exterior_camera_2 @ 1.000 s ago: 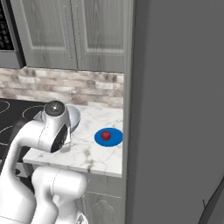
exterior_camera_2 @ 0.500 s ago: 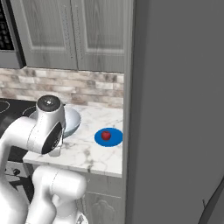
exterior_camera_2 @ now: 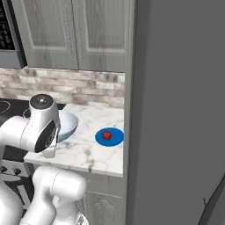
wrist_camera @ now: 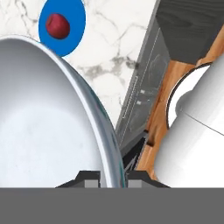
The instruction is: Remove the apple from the bowl and place it on the small plate. Then place the bowl with only the fish in the microwave, close the door, and press the start button to microwave the fish.
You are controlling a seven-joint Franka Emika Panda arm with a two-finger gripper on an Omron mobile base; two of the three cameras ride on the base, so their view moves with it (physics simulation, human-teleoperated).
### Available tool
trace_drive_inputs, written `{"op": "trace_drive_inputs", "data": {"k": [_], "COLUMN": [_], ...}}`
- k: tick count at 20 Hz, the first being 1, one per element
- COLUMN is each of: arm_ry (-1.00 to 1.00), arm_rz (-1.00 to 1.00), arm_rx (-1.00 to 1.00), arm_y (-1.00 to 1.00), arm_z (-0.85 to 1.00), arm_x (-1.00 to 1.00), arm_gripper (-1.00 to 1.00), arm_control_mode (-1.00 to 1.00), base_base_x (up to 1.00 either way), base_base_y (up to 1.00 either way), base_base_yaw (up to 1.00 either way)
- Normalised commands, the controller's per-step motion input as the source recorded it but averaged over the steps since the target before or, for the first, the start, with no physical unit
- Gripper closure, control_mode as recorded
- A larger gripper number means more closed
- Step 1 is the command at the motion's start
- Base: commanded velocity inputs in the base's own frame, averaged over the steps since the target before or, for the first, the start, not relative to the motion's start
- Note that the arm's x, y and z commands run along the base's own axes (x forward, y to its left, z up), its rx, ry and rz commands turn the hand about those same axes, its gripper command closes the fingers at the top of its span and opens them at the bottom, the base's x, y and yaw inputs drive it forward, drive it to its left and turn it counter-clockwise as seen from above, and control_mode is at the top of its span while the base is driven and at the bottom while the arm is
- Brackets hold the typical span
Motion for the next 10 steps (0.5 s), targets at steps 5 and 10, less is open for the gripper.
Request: {"op": "trace_drive_inputs", "data": {"k": [5, 10], "arm_ry": [0.00, 0.00], "arm_rz": [0.00, 0.00], "arm_rx": [0.00, 0.00], "arm_y": [0.00, 0.00], "arm_z": [0.00, 0.00], "arm_x": [0.00, 0.00], "arm_gripper": [1.00, 1.00], "arm_control_mode": [1.00, 1.00], "base_base_x": [-1.00, -0.50], "base_base_y": [0.56, 1.00], "base_base_yaw": [-0.01, 0.00]}}
